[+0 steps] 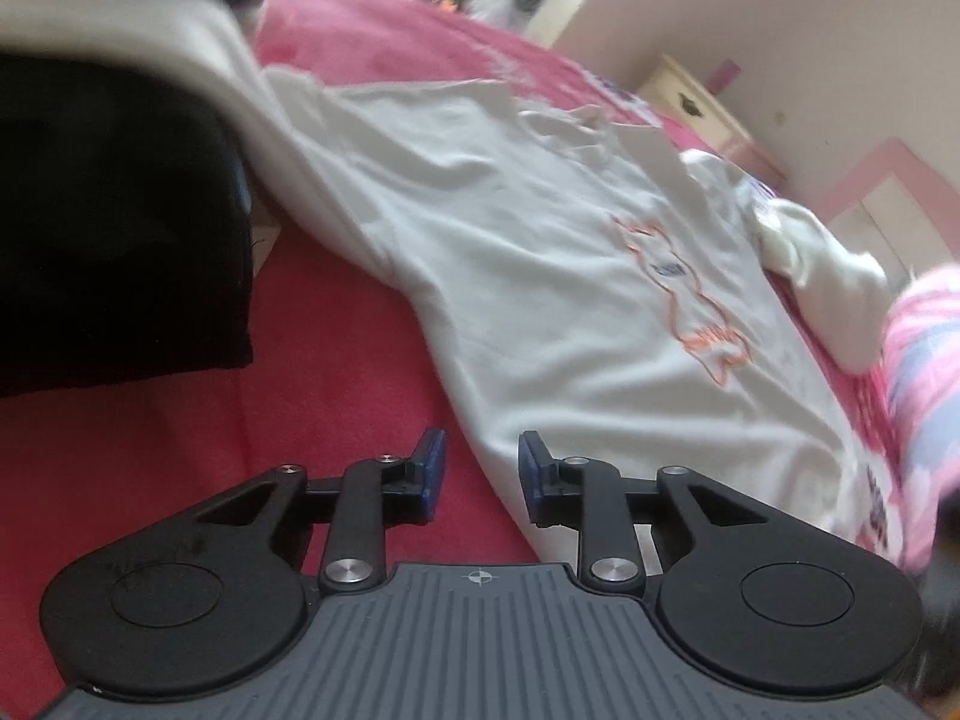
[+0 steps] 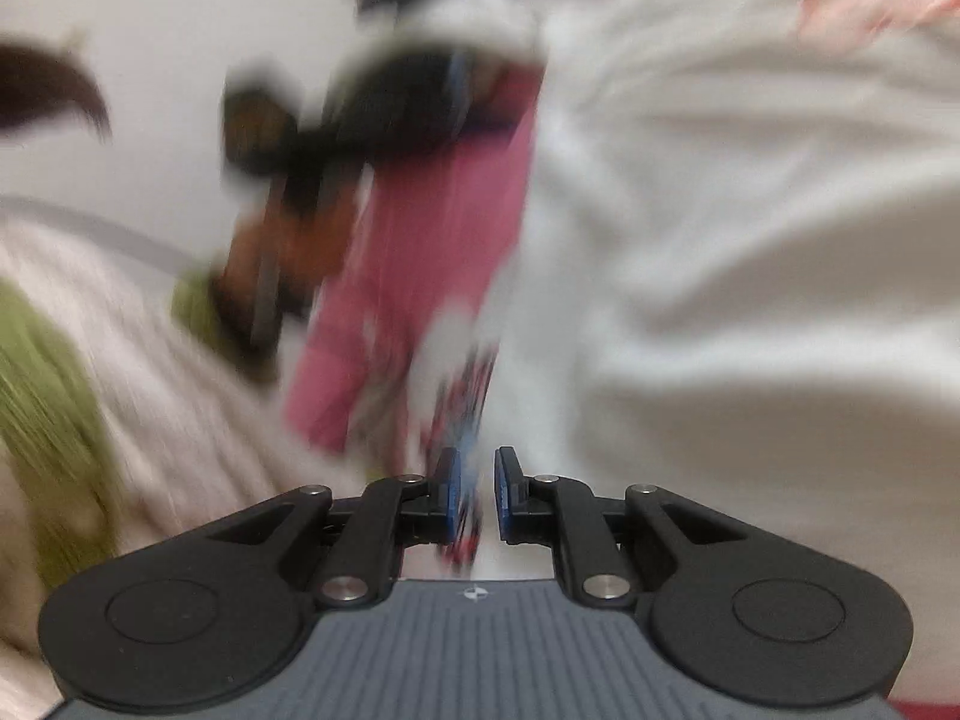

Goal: Fold clothes

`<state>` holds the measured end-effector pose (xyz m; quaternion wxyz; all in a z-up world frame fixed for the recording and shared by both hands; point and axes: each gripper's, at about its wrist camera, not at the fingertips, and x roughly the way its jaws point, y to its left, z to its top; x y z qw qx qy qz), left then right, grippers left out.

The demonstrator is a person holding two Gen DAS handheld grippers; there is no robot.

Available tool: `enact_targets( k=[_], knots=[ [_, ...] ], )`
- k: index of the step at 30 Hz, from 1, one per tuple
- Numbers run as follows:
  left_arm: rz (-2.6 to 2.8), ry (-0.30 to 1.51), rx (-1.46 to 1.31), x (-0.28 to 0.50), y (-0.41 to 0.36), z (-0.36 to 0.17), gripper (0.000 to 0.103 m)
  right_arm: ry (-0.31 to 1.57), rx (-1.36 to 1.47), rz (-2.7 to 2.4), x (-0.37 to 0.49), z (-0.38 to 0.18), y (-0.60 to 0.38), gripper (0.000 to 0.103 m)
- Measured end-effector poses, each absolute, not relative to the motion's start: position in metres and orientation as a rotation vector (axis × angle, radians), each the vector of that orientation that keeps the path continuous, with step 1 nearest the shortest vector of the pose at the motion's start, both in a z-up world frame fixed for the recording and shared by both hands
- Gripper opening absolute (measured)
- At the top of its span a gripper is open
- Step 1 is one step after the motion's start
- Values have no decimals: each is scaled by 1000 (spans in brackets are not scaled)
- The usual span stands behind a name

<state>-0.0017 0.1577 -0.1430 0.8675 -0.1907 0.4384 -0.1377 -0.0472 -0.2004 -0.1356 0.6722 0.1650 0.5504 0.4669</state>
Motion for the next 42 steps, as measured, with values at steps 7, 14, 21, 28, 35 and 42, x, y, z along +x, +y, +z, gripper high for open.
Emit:
enact_targets(
  k=[7, 14, 21, 28, 35, 42],
  knots=[
    [-667, 1024, -266, -8, 83, -157, 34, 1309, 246, 866, -66, -168, -231, 9],
    [-918, 1118, -102, -22, 31, -167, 34, 1281, 363, 752, -81, -142, -275, 13],
    [-1068, 1161, 55, -31, -12, -175, 35, 1038, 293, 288, -40, -121, -369, 12],
    [-1053, 1205, -13, -31, -6, -177, 35, 1091, 178, 131, -80, -128, -411, 5],
    [-1092, 1227, 23, -24, -14, -174, 40, 931, 263, -73, -44, -109, -455, 13],
    [-1077, 1275, 1, -23, -15, -171, 40, 1028, 237, -273, -52, -131, -488, 14]
  ],
)
